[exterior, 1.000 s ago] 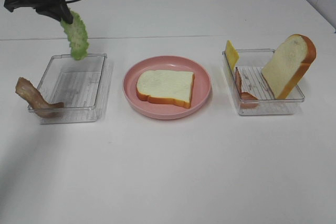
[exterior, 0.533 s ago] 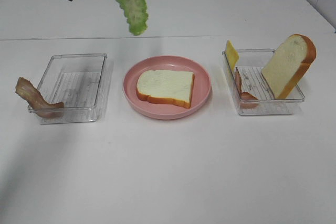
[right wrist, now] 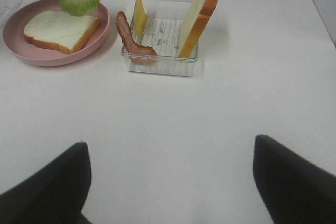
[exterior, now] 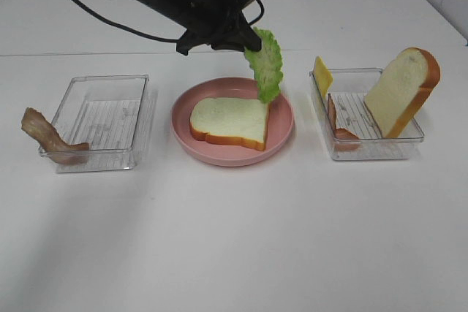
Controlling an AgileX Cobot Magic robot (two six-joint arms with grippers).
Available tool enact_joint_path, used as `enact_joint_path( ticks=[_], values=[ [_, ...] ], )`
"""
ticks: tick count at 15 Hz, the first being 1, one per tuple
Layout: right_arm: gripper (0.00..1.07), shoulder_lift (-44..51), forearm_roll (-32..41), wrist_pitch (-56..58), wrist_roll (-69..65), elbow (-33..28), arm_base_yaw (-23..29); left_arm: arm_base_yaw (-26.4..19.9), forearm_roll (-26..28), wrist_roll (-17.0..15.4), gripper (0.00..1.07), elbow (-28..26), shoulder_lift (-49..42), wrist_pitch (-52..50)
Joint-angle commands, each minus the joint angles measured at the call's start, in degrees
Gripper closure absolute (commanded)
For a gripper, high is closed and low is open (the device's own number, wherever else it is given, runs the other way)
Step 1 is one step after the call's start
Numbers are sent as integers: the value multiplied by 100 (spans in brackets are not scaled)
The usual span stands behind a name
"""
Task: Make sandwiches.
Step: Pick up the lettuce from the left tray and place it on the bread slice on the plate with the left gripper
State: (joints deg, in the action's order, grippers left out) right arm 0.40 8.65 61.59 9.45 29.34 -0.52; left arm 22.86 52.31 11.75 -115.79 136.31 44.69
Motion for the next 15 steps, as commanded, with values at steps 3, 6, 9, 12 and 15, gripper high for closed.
enact_joint_path(
  ticks=[3, 6, 9, 12, 15],
  values=[
    [28, 69, -17, -34, 63, -23, -11, -29, -458, -23, 107, -6, 350, 286],
    [28, 69, -17, -34, 63, -23, -11, -74, -1060, -97, 107, -6, 350, 527],
    [28, 69, -17, -34, 63, -23, -11, -92, -1650, -1175, 107, -6, 350, 539],
    [28, 69, -17, -34, 63, -23, -11, -92, -2223, -1587, 102, -6, 350, 670],
    [28, 69, -17, -34, 63, -23, -11, -92, -2275, -1536, 75, -11, 350, 665]
  ],
)
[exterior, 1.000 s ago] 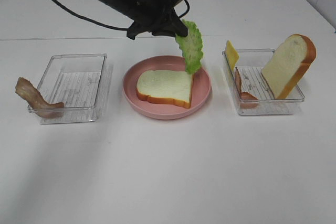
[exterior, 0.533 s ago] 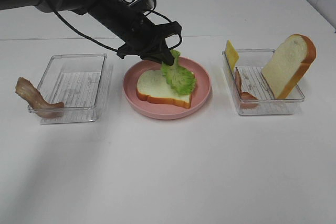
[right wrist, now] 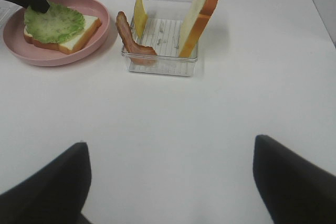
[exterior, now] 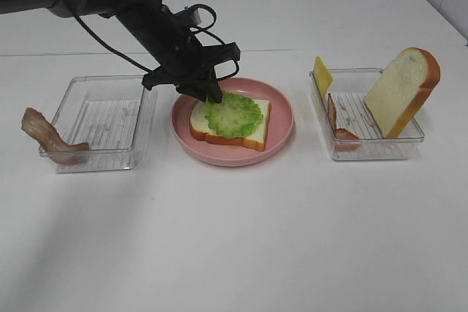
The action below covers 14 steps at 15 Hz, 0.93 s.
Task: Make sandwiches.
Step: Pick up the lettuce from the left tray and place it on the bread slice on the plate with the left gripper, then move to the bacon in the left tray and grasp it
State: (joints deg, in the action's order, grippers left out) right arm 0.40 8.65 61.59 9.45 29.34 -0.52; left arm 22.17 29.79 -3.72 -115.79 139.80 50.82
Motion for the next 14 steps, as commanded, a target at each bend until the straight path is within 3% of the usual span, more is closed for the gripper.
enact_joint_path(
  ticks=[1, 3, 9, 10, 13, 14],
  values=[
    [28, 69, -17, -34, 63, -23, -11, -23, -23, 23, 58, -11, 0, 52],
    [28, 69, -17, -34, 63, -23, -11, -23, -23, 29, 33, -11, -23, 52],
    [28, 69, -17, -34, 63, -23, -11, -23, -911, 92, 32, -86, -819, 132],
    [28, 69, -17, -34, 63, -23, -11, -23, -1318, -103, 32, -86, -1243, 315],
    [28, 69, -17, -34, 63, -23, -11, -23, -1662, -246, 32, -86, -1547, 561],
    [28, 69, -17, -34, 63, -23, -11, -23, -2412, -556, 32, -86, -2023, 1243]
  ],
)
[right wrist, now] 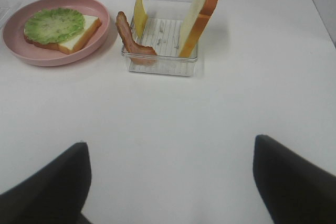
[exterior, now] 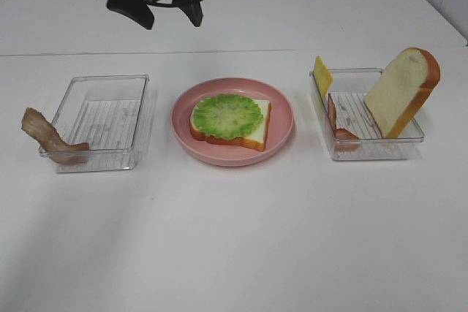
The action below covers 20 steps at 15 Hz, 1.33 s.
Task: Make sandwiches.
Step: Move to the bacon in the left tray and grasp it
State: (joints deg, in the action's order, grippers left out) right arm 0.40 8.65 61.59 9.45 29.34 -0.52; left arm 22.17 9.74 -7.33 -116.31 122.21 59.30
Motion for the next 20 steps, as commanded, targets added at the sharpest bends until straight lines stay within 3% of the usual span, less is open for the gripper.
enact_joint_path(
  ticks=[1, 5, 9, 16, 17, 20],
  values=[
    [28, 69, -17, -34, 63, -23, -11, -23, -561, -235, 32, -34, -338, 539],
    [28, 69, -17, -34, 63, -23, -11, -23, -1696, -413, 32, -34, -785, 1421],
    [28, 69, 6, -34, 63, -23, -11, -350, -1547, -590, 32, 218, -1100, 1415],
    [28, 69, 17, -34, 63, -23, -11, -1106, -1570, -550, 32, 1891, -1381, 1381],
    [28, 69, 17, -34, 63, -23, -11, -1324, -1564, -544, 32, 2464, -1364, 1089],
    [28, 69, 17, -34, 63, -23, -11, -1455, -1421, -550, 32, 2974, -1341, 424]
  ],
)
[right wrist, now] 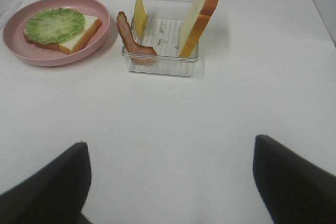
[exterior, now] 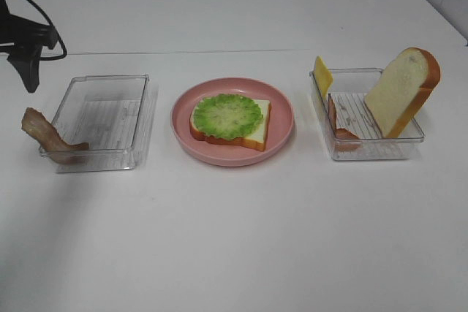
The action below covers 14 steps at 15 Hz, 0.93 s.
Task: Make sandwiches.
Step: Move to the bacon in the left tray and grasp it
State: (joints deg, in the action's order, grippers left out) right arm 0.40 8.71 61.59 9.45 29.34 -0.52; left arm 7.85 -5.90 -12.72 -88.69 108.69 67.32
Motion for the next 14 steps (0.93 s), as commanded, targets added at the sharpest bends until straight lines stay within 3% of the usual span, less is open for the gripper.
enact_joint_path(
  ticks=[1, 4, 9, 14],
  values=[
    [28, 69, 11, -34, 63, -23, -11, -23, 264, 11, 32, 252, 74, -539],
    [28, 69, 17, -34, 63, -23, -11, -23, 710, 29, 32, 252, 527, -877],
    [28, 69, 17, -34, 63, -23, -11, -23, 779, 29, 36, 246, 922, -819],
    [28, 69, 17, -34, 63, -23, -11, -23, 768, 103, 67, 235, 917, -814]
  ],
)
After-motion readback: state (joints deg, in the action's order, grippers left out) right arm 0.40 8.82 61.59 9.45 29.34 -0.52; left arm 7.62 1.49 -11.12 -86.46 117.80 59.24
